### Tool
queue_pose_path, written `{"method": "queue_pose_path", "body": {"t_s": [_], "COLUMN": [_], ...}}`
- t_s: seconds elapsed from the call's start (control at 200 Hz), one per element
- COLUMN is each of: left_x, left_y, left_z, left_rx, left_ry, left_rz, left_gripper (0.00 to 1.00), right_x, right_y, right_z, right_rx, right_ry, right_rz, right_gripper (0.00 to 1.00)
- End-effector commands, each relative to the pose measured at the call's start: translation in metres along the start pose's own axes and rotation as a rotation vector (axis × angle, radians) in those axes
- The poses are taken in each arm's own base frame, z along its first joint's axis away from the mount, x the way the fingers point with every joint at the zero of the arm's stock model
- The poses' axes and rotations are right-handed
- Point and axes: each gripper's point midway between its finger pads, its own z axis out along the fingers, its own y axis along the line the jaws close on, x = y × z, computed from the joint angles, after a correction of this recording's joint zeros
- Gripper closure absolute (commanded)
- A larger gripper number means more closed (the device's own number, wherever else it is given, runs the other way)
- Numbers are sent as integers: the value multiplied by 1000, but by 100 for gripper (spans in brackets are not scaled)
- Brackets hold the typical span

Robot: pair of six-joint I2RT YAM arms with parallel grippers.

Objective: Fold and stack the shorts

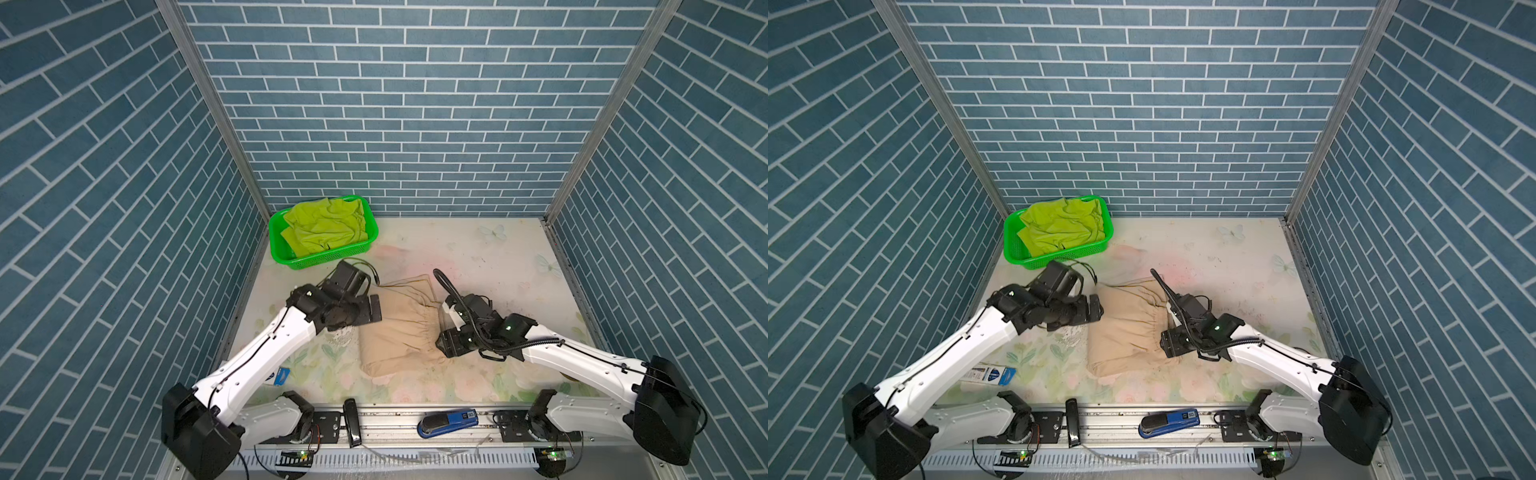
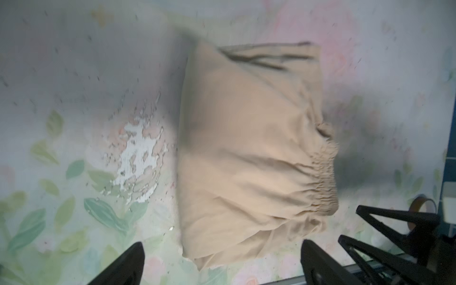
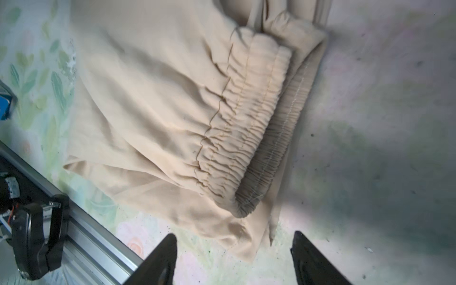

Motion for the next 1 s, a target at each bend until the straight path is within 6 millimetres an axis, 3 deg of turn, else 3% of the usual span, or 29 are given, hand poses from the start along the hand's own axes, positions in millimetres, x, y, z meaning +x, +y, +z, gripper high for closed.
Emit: {"method": "queue_pose_path", "body": {"t_s": [0.0, 0.04, 0.175, 0.33, 0.505, 0.605, 0.74, 0.885, 0.995], "left_x": [15, 23, 38, 52, 63, 68, 77, 86, 89], "left_y": [-2, 9, 31, 30, 31, 32, 33, 40, 46], "left_z": [17, 21, 22, 40, 59, 65, 72, 82, 87], "left_rx": [66, 32, -14, 64, 68, 68, 87, 73, 40], "left_ry": [20, 38, 36, 50, 104, 127, 135, 156, 165], "left_rz": [-79, -96, -128, -164, -170, -168, -191, -211, -210], "left_gripper": [0, 1, 15, 30, 36, 38, 38, 41, 54], "right_x": [-8, -7, -6, -9, -18, -21, -12, -1, 4], "right_y": [24, 27, 28, 16, 6, 12, 22, 19, 16], "right_z": [7, 12, 25, 33, 29, 33, 46, 45, 43], "right_rx": [-123, -144, -161, -102, -26, -62, -143, -143, -134], "right_ry": [12, 24, 41, 42, 48, 42, 89, 114, 120], "right_rz": [-65, -72, -77, -97, -159, -166, -128, -93, -92], "right_gripper": [30, 32, 39, 41, 41, 41, 43, 48, 50]}}
